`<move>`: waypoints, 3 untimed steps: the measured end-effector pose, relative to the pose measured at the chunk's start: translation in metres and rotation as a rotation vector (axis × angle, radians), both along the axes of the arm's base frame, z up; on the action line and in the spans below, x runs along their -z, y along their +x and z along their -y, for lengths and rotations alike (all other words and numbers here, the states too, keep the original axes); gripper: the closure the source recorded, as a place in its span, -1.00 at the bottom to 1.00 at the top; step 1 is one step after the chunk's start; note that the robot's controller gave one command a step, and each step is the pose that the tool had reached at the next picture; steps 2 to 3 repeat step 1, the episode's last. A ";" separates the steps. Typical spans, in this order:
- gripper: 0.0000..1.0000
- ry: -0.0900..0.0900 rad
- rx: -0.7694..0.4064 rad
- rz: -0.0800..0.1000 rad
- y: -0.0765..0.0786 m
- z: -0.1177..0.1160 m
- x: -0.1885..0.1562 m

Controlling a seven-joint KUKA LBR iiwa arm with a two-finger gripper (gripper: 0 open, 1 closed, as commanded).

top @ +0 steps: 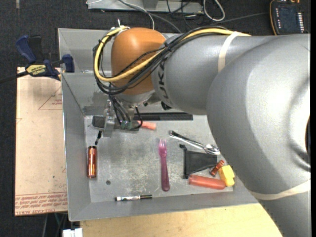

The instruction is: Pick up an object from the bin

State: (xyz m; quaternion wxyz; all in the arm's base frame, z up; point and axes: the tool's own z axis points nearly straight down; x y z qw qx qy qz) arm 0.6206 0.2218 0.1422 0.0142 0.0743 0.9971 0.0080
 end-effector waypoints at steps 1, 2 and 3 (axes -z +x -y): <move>1.00 -0.001 0.000 -0.003 -0.001 0.000 -0.032; 1.00 -0.001 0.000 -0.003 -0.001 0.000 -0.032; 1.00 -0.001 0.000 -0.003 -0.001 0.000 -0.032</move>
Offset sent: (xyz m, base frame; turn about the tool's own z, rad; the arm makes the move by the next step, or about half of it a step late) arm -0.0016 -0.0006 0.0537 0.0002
